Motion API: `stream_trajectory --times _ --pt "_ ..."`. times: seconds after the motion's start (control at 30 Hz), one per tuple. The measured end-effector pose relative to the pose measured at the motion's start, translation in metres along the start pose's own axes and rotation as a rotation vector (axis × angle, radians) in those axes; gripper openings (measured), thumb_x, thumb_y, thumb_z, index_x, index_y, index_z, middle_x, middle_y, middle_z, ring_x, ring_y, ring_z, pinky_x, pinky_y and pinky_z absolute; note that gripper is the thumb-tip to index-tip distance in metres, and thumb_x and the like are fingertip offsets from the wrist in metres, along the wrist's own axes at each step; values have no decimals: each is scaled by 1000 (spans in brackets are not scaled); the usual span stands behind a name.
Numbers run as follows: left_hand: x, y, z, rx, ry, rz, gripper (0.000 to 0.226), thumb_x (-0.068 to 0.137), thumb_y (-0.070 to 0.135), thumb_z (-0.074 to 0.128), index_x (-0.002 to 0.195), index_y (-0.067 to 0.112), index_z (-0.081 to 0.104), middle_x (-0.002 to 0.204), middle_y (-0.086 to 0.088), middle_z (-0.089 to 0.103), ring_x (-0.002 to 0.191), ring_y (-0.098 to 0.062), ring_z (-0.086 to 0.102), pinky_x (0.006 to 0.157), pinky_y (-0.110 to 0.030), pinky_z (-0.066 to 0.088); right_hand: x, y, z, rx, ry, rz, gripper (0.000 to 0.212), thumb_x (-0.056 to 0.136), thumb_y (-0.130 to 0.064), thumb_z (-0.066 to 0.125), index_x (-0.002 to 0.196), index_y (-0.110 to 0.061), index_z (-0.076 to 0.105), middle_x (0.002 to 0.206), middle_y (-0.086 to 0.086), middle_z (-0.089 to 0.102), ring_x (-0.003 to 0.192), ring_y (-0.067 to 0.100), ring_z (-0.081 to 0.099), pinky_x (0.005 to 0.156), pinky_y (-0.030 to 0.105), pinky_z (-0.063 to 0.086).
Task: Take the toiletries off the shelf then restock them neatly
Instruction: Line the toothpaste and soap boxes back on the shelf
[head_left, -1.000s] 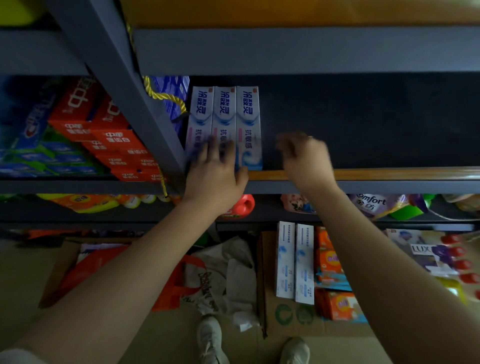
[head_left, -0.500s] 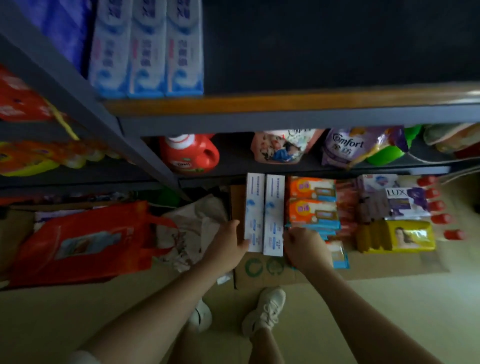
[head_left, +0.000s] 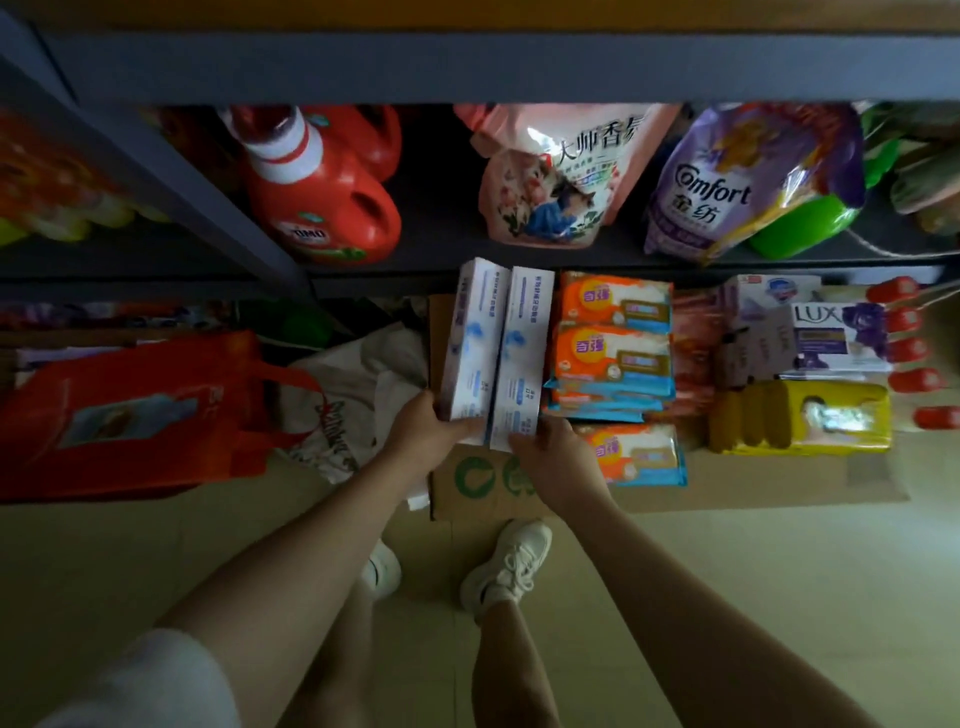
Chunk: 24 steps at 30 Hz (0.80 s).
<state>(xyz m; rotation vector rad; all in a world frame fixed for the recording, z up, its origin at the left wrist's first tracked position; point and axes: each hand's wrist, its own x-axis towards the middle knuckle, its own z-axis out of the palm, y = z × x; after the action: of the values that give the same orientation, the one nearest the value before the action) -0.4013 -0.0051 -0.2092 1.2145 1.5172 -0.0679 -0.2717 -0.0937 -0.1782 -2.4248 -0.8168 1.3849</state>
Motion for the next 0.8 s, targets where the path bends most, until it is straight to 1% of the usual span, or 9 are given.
stream_trajectory --times 0.07,0.17,0.27,0.37,0.43,0.5,0.57,0.7,0.8 --pt "-7 0 -11 146 152 63 41 74 24 74 102 8 49 96 -5 57 87 -23 57 59 -31 42 1 -6 8 121 18 66 49 86 -36 59 124 -10 42 110 5 57 97 24 58 70 30 43" --pt "-21 0 -33 315 267 190 42 76 17 71 105 5 42 95 -5 51 85 -24 55 59 -27 34 1 -14 19 257 81 142 63 75 -38 72 123 -12 39 111 3 52 96 21 56 69 32 49" --pt "-26 0 -50 393 216 274 42 78 20 70 102 9 38 98 -8 55 89 -30 60 59 -28 37 4 -18 27 293 138 197 66 71 -34 76 119 -10 38 112 6 51 102 26 56 75 37 53" --pt "-23 6 -55 340 136 230 61 85 39 63 130 8 36 118 -10 54 106 -28 57 72 -27 41 2 -20 27 264 175 208 55 77 -27 69 118 -7 39 115 10 52 105 29 55 78 38 51" --pt "-23 9 -52 331 82 186 57 93 43 48 137 10 35 133 -15 48 116 -30 51 81 -28 38 -1 -18 22 251 170 198 48 77 -27 67 113 -6 43 107 8 54 97 27 56 70 34 47" --pt "-22 8 -46 336 48 195 49 91 42 52 128 11 45 127 -16 50 109 -31 53 80 -28 41 -5 -15 15 310 133 154 35 76 -30 66 100 -10 48 91 5 56 80 22 56 62 34 46" --pt "-19 5 -42 339 19 170 52 79 41 66 119 12 49 118 -10 51 100 -27 56 75 -30 44 -12 -10 9 571 58 113 34 67 -35 63 91 -15 49 82 6 55 67 18 52 56 33 43" --pt "-16 5 -39 293 -18 145 65 66 34 78 115 11 42 112 -8 51 96 -23 56 61 -26 42 -19 2 -2 1254 -192 141 63 39 -36 68 97 -14 54 70 4 56 56 15 45 47 23 36" --pt "-21 10 -41 142 -47 198 61 71 27 78 116 12 40 106 0 57 89 -14 58 60 -19 43 -22 3 -12 1444 -372 86 77 51 -48 78 112 -11 51 75 6 53 57 13 41 44 19 34"
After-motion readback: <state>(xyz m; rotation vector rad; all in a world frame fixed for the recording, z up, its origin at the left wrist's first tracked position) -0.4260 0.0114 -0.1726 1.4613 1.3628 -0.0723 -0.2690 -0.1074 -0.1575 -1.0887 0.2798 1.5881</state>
